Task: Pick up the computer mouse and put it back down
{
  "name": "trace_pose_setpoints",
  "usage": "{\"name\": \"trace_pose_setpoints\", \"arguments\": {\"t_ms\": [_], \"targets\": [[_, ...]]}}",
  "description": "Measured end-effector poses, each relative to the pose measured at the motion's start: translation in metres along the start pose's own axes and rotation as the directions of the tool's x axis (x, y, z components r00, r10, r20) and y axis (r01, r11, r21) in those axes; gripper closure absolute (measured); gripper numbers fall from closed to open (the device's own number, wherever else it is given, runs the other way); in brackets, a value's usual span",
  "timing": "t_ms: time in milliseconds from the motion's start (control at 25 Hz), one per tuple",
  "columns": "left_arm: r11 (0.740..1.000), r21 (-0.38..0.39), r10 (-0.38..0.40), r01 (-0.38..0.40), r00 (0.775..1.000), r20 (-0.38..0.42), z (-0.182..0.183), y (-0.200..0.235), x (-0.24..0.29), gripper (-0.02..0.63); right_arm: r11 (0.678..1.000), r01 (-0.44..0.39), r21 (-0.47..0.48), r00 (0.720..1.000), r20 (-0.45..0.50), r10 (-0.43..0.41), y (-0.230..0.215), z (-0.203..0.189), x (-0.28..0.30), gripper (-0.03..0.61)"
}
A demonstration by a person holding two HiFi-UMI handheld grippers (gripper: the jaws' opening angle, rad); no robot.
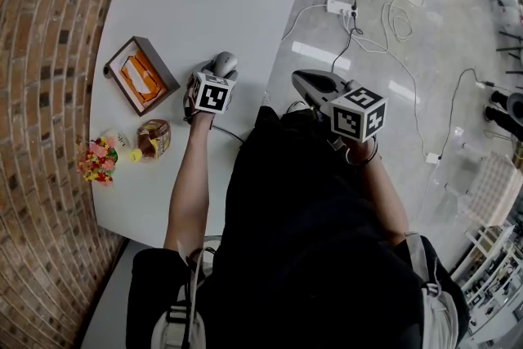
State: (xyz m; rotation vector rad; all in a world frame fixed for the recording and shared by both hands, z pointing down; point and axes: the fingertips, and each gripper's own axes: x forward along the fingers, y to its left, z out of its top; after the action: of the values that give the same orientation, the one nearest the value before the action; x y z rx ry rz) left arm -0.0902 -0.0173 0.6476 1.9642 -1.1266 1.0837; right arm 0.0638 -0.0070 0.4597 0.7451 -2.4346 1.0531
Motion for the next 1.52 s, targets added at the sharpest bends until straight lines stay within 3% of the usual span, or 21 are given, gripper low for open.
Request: {"name": "trace_pose_setpoints", "arguments": {"t_ms": [240, 480, 600, 720, 1080, 1240, 1440, 1520], "targets": [[1.0, -0.018, -0.012, 0.013, 0.999, 0.042, 0.007, -0.006, -0.014, 0.313, 1.0, 0.001, 0.0, 1.0, 0.0, -0.001, 0.0, 0.0, 0.0, 0.561], [0.994, -0.098, -0.035, 0.046, 0.993, 0.111, 0.017, -0.007, -0.028, 0.313, 1.0, -0.003, 0.001, 1.0, 0.001, 0.003, 0.0, 0.0, 0.0, 0.561], [0.975, -0.193, -0.076, 0.108, 0.984, 0.163, 0.022, -0.009, -0.037, 0.313, 1.0, -0.004, 0.0, 1.0, 0.0, 0.004, 0.0, 0.0, 0.0, 0.561], [0.937, -0.288, -0.128, 0.197, 0.962, 0.242, 0.031, -0.014, -0.048, 0.313, 1.0, -0.006, 0.001, 1.0, 0.001, 0.006, -0.001, 0.001, 0.0, 0.561], [0.823, -0.369, -0.23, 0.432, 0.847, 0.479, 0.062, -0.032, -0.08, 0.313, 1.0, -0.008, 0.002, 1.0, -0.001, 0.008, -0.001, 0.0, 0.001, 0.561], [0.752, -0.379, -0.255, 0.539, 0.768, 0.587, 0.075, -0.036, -0.096, 0.313, 1.0, -0.003, 0.004, 1.0, 0.001, 0.003, -0.001, 0.001, 0.0, 0.561], [0.703, -0.351, -0.263, 0.619, 0.685, 0.68, 0.087, -0.038, -0.112, 0.313, 1.0, -0.002, 0.005, 1.0, 0.002, 0.002, -0.003, 0.001, -0.001, 0.561], [0.663, -0.357, -0.261, 0.658, 0.65, 0.714, 0.089, -0.039, -0.119, 0.313, 1.0, -0.002, 0.006, 1.0, 0.004, 0.002, -0.003, 0.001, -0.001, 0.561]]}}
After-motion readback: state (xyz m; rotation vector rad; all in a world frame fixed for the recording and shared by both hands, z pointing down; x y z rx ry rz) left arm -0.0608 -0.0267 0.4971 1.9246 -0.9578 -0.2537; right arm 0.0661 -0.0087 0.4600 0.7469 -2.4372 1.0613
